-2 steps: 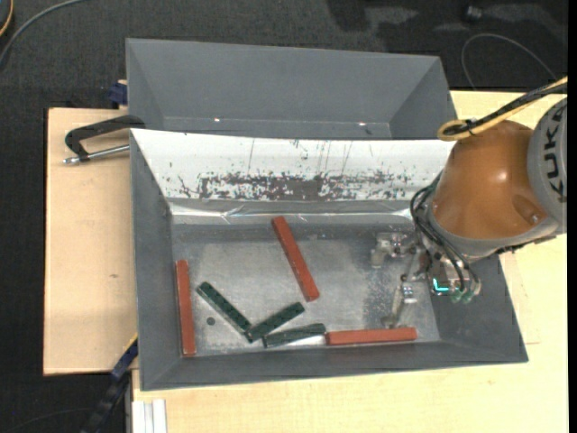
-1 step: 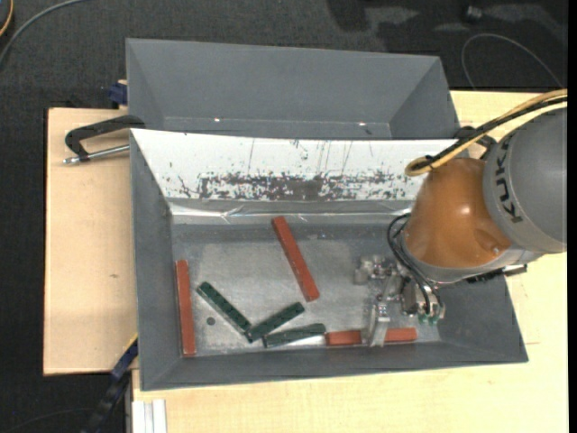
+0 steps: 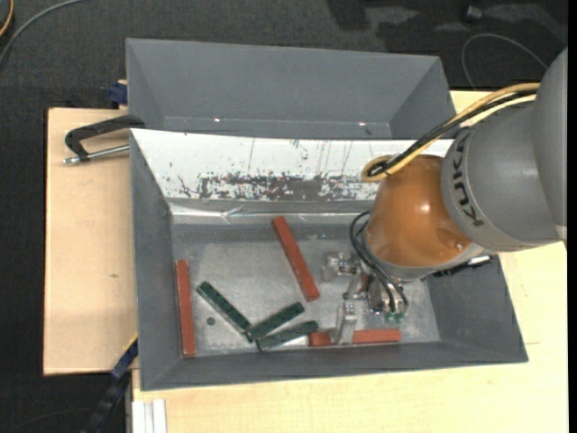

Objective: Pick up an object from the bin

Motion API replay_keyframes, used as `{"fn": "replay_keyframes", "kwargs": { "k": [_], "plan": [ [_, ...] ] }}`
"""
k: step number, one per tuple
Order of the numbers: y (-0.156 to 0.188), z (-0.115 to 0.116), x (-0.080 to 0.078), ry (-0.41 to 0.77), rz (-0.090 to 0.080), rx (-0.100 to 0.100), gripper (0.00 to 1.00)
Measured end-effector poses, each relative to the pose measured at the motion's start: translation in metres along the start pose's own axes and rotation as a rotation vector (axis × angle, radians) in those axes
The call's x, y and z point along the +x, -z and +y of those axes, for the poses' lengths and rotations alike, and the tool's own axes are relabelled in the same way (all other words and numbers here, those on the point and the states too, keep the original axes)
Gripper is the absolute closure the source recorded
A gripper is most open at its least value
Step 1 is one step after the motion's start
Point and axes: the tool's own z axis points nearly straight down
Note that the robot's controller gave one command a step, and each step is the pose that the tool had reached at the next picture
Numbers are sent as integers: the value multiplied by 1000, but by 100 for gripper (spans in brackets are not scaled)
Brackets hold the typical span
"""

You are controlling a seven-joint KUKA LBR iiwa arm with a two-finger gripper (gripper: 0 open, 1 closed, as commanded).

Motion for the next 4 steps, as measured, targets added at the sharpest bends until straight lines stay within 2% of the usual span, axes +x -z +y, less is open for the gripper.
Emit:
{"fn": "replay_keyframes", "kwargs": {
  "k": [1,2,3,4],
  "plan": [
    [0,80,-1,-64,-2,-2,0],
    [-1,75,-1,-69,0,2,100],
    [-1,75,-13,150,-2,2,100],
    [140,76,-44,146,-11,1,100]
  ]
}}
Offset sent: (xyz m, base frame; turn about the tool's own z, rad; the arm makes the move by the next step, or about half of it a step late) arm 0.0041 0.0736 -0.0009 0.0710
